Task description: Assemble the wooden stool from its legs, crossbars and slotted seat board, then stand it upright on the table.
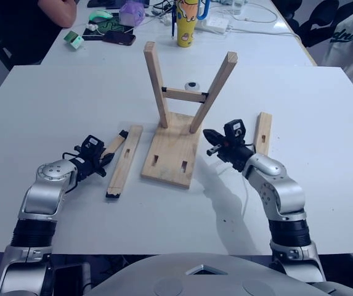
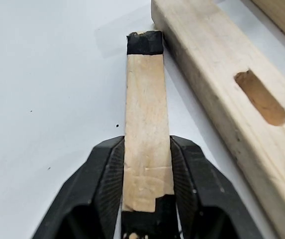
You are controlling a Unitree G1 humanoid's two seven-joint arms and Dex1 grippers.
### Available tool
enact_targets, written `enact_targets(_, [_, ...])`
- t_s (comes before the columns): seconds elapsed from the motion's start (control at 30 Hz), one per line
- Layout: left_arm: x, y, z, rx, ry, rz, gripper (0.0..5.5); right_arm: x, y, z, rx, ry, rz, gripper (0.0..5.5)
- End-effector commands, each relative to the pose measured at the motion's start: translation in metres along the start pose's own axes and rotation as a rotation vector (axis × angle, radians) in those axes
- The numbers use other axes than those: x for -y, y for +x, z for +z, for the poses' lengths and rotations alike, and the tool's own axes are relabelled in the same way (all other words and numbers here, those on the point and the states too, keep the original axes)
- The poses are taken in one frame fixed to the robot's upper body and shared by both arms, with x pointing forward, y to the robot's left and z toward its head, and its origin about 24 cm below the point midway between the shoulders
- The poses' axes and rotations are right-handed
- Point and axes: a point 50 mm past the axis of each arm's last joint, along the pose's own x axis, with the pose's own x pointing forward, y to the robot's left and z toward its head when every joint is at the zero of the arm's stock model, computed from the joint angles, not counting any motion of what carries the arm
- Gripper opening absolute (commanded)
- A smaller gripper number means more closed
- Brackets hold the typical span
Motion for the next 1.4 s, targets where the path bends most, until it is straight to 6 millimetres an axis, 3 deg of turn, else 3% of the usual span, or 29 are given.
enact_targets(0.03, [0.002, 0.001, -0.034, -0.028, -0.071, 0.103, 1.34, -0.008, -0.011, -0.006, -0.052, 0.039, 0.062, 0.0])
enact_targets(0.17, [0.011, 0.0, -0.018, 0.191, -0.039, 0.188, 1.34, -0.014, -0.021, -0.006, -0.008, 0.185, 0.156, 0.0])
enact_targets(0.3, [0.023, -0.025, -0.001, 0.5, 0.157, 0.3, 1.34, -0.024, -0.022, 0.005, 0.093, 0.301, 0.274, 0.57])
enact_targets(0.4, [0.044, -0.042, 0.014, 0.704, 0.324, 0.227, 1.34, -0.028, -0.021, 0.006, 0.156, 0.442, 0.329, 1.04])
enact_targets(0.57, [0.063, -0.044, 0.033, 0.843, 0.348, 0.136, 1.34, -0.037, -0.017, 0.016, 0.244, 0.619, 0.406, 1.77])
enact_targets(0.77, [0.078, -0.034, 0.052, 0.894, 0.379, 0.04, 1.34, -0.035, -0.007, 0.035, 0.352, 0.787, 0.44, 2.68])
enact_targets(1.0, [0.091, -0.019, 0.06, 0.888, 0.311, -0.033, 1.34, -0.041, 0.0, 0.049, 0.396, 0.889, 0.5, 2.7])
enact_targets(1.3, [0.101, -0.011, 0.057, 0.856, 0.263, -0.085, 1.34, -0.05, 0.009, 0.046, 0.334, 0.86, 0.504, 2.7])
enact_targets(1.4, [0.1, -0.01, 0.057, 0.853, 0.262, -0.084, 1.34, -0.05, 0.011, 0.043, 0.311, 0.851, 0.488, 3.09])
